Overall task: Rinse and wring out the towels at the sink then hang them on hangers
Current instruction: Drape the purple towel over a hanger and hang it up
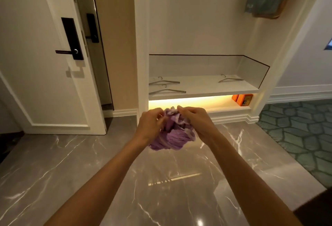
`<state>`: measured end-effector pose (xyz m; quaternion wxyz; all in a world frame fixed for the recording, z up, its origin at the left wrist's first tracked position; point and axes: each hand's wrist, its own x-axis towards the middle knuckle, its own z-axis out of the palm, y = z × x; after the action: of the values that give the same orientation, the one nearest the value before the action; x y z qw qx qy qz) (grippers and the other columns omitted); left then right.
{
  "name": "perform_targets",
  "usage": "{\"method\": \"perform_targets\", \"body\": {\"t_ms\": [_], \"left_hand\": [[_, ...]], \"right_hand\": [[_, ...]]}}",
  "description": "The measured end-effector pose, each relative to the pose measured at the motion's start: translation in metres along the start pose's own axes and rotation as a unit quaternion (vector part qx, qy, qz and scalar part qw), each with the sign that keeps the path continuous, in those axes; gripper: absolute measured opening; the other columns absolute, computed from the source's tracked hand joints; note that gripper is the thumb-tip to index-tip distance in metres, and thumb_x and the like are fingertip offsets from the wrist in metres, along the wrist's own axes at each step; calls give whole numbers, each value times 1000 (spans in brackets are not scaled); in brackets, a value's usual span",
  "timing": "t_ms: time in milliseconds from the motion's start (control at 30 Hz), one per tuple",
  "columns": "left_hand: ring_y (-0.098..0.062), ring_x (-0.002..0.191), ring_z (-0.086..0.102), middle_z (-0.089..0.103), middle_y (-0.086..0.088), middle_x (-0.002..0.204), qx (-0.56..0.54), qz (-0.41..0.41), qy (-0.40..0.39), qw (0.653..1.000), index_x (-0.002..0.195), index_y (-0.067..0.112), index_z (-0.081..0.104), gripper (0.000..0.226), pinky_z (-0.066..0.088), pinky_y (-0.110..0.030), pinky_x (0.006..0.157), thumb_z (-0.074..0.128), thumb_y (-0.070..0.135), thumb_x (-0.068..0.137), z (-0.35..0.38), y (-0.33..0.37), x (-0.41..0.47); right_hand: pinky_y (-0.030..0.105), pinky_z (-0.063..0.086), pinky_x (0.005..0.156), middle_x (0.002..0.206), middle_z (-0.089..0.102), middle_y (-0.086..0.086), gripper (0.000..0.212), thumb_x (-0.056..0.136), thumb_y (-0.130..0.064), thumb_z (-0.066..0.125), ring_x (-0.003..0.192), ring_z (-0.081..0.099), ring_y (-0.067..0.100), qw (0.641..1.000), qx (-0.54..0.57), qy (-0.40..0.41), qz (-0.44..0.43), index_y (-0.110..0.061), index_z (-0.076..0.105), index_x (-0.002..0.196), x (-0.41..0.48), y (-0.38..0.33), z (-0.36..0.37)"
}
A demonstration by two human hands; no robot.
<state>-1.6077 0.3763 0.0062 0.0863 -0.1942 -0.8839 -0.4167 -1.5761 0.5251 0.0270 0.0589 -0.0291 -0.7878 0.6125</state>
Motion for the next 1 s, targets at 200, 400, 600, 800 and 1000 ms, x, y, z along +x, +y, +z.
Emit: {"method": "perform_targets", "body": {"t_ms": [200,400,600,800,1000], "left_hand": [[-20,66,48,51,0,64,-194,-73,39,977,64,20,49,29,40,-34,62,52,14,92,46,-35,188],[-16,66,44,48,-1,70,-256,-62,15,965,69,20,44,28,34,-27,58,43,20,97,97,-25,345],[-12,63,42,46,2,69,-238,-49,2,970,84,13,50,20,32,-27,56,40,23,98,175,-27,472],[-17,69,45,49,1,71,-182,-51,49,981,87,11,53,25,32,-28,57,40,29,98,237,-20,598],[-35,85,54,59,-27,97,-29,-76,76,994,98,-4,52,33,30,-32,66,30,21,101,281,-28,699]], "right_hand": [[29,51,72,81,65,4,15,78,-6,71,72,59,13,995,-96,4,-6,-15,69,89,165,14,-51],[25,44,72,89,64,4,9,91,-11,56,81,59,13,985,9,169,24,-11,60,82,293,35,-135],[33,49,72,80,54,7,18,91,-1,35,73,55,20,960,118,241,84,-10,44,79,415,75,-205],[25,35,59,62,51,0,34,91,-9,39,62,44,13,981,96,158,57,-11,57,62,530,108,-283],[24,40,64,79,56,15,9,81,2,60,75,51,19,982,-186,-20,38,10,63,84,634,128,-372]]}}
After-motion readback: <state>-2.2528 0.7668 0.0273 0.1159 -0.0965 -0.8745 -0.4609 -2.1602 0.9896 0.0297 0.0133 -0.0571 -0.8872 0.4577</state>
